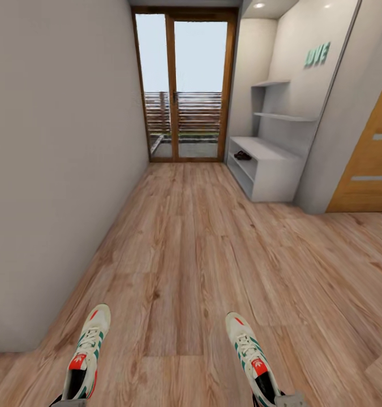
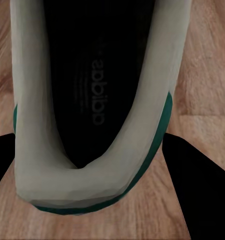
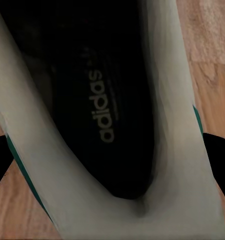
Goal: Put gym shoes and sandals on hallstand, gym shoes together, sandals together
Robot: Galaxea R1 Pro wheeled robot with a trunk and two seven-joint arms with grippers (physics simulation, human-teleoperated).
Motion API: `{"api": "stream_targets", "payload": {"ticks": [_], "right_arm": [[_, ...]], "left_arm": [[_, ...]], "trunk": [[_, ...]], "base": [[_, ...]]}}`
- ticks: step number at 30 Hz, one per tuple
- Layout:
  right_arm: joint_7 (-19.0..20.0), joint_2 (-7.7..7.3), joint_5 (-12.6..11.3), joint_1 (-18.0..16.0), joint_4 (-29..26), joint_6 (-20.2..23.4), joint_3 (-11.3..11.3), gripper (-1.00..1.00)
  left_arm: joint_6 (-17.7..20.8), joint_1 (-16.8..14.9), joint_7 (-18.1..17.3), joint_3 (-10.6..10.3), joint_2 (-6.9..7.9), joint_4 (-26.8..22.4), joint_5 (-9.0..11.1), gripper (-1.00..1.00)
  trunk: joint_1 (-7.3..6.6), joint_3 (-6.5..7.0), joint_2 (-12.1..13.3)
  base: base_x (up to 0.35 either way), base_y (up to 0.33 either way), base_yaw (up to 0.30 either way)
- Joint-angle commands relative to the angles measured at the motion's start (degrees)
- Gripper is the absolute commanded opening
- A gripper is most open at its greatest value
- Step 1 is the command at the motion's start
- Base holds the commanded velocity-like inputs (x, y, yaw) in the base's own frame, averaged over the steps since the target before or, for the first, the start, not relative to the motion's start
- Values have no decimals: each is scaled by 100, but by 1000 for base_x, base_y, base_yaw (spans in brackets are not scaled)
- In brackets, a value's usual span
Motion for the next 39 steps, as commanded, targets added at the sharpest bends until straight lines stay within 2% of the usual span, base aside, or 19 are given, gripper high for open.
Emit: {"api": "stream_targets", "payload": {"ticks": [1, 39], "right_arm": [[9, 5, 51, -3, 1, -16, -48, -100], [9, 5, 51, 1, 1, -18, -48, -100]], "left_arm": [[-18, -5, -29, 53, -1, 1, -38, -100], [-21, -5, -29, 54, -1, 0, -42, -100]], "trunk": [[2, -5, -2], [2, -5, -2]], "base": [[337, 0, 0], [337, 0, 0]]}}
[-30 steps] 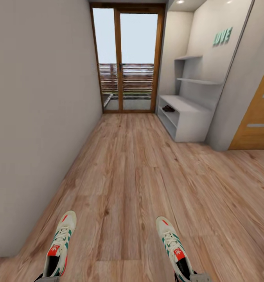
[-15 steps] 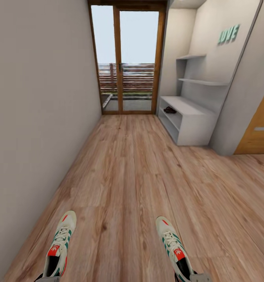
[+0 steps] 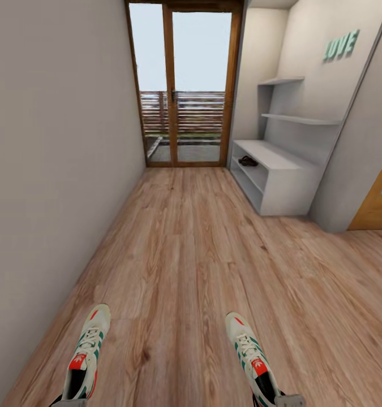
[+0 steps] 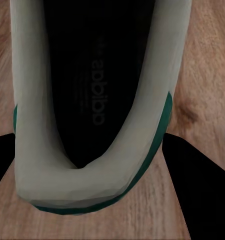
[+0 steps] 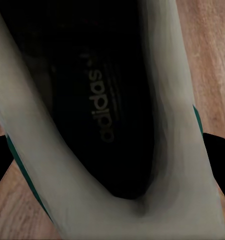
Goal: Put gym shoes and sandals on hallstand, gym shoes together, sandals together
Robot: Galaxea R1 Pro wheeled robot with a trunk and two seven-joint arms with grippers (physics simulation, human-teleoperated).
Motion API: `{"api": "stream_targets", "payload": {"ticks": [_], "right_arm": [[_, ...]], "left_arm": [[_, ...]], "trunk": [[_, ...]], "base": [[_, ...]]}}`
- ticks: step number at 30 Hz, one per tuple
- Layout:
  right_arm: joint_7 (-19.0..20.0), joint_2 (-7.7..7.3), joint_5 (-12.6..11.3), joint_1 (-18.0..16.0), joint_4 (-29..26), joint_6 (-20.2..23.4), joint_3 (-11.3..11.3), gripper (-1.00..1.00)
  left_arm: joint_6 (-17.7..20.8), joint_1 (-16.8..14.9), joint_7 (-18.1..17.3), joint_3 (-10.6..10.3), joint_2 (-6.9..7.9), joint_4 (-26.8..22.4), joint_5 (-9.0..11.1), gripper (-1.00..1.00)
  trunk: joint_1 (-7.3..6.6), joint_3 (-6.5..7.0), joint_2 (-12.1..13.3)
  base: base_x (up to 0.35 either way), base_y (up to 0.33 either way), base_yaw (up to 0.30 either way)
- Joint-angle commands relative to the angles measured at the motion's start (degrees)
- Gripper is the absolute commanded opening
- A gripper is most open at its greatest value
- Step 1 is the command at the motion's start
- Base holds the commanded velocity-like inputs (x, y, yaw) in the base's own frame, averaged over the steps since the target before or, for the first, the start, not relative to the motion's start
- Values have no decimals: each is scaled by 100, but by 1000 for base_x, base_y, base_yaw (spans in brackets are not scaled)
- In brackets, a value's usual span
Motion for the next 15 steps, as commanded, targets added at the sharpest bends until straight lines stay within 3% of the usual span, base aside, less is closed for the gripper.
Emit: {"api": "stream_targets", "payload": {"ticks": [1, 15], "right_arm": [[9, 5, 51, -5, 1, -18, -48, -100], [9, 5, 51, -9, 1, -18, -48, -100]], "left_arm": [[-19, -5, -29, 52, -2, 3, -42, -100], [-28, -5, -29, 54, -3, 3, -39, -100]], "trunk": [[2, -5, -2], [2, -5, -2]], "base": [[337, 0, 0], [337, 0, 0]]}}
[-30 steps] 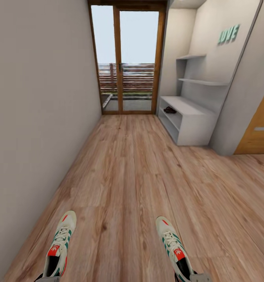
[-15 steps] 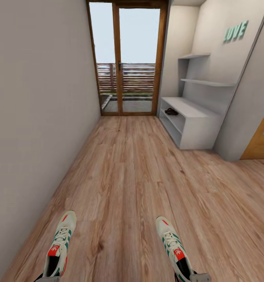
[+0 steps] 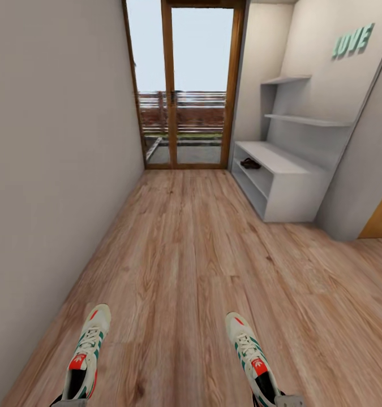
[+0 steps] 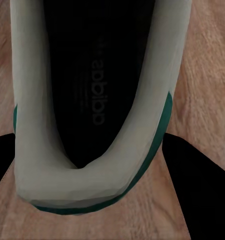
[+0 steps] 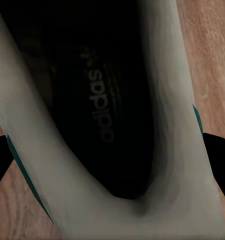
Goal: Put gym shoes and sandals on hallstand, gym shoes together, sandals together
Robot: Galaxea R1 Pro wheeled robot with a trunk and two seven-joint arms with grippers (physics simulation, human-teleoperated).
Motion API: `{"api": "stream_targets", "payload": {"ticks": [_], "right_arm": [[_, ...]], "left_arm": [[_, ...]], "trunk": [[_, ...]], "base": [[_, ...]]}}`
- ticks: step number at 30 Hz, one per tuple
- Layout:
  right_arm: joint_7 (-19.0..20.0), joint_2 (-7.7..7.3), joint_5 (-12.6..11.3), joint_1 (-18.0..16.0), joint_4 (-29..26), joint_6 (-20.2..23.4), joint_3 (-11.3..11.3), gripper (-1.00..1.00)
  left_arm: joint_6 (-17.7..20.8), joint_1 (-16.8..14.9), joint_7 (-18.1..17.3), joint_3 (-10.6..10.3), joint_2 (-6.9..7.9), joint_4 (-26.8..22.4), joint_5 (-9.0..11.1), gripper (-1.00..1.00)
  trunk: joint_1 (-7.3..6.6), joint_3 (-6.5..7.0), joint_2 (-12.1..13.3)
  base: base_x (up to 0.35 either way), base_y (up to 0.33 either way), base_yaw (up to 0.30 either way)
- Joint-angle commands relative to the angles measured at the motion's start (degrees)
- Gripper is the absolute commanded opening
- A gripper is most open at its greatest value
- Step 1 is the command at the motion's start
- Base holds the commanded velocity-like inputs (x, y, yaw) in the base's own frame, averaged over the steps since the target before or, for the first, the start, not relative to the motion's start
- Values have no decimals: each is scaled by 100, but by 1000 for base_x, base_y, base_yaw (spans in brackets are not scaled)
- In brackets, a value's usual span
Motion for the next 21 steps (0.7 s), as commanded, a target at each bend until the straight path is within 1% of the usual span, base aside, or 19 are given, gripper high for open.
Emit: {"api": "stream_targets", "payload": {"ticks": [1, 21], "right_arm": [[9, 5, 51, -4, 0, -18, -48, -100], [11, 5, 51, -3, 0, -17, -48, -100]], "left_arm": [[-17, -5, -29, 50, -1, 2, -43, -100], [-17, -5, -29, 54, 0, 7, -46, -100]], "trunk": [[2, -5, -2], [2, -5, -2]], "base": [[337, 0, 0], [337, 0, 0]]}}
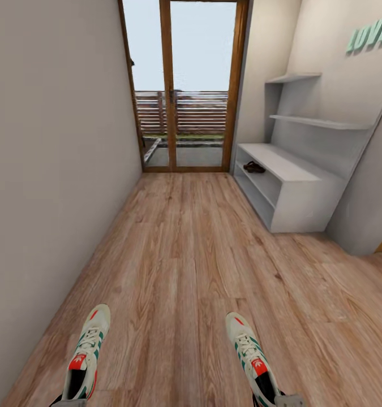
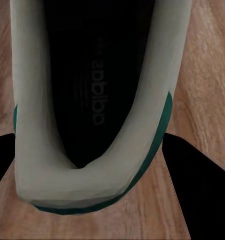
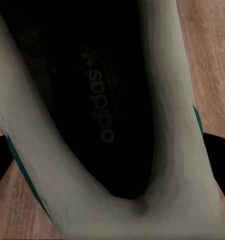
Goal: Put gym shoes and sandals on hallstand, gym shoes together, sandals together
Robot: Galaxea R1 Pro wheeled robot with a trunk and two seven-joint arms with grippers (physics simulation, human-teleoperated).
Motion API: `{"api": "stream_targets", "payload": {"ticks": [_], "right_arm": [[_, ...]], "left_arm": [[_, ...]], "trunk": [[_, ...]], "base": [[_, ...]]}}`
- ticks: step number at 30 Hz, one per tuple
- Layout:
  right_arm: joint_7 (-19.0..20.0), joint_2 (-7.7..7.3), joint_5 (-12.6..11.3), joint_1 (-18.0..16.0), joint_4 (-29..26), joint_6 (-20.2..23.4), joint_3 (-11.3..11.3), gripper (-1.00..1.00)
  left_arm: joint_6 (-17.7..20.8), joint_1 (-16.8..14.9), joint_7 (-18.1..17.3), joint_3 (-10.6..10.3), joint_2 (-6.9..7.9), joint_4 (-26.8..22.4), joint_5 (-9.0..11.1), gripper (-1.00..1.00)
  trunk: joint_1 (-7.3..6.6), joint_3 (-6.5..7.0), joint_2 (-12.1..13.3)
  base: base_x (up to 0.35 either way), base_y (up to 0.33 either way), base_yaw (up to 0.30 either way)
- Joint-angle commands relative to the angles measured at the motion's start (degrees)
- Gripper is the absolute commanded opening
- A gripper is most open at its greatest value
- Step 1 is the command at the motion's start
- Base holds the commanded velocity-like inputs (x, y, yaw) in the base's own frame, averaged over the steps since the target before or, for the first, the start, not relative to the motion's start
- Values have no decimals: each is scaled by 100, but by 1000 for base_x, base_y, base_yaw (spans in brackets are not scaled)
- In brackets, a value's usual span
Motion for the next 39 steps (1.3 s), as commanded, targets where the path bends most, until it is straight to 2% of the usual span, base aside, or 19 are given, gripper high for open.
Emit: {"api": "stream_targets", "payload": {"ticks": [1, 39], "right_arm": [[10, 5, 50, -4, 1, -18, -48, -100], [16, -13, 59, -2, 9, -14, -36, -100]], "left_arm": [[-18, -5, -29, 51, -2, 3, -42, -100], [-27, -5, -29, 53, -2, -3, -42, -100]], "trunk": [[2, -5, -2], [2, -5, -2]], "base": [[337, 0, 0], [337, 0, 0]]}}
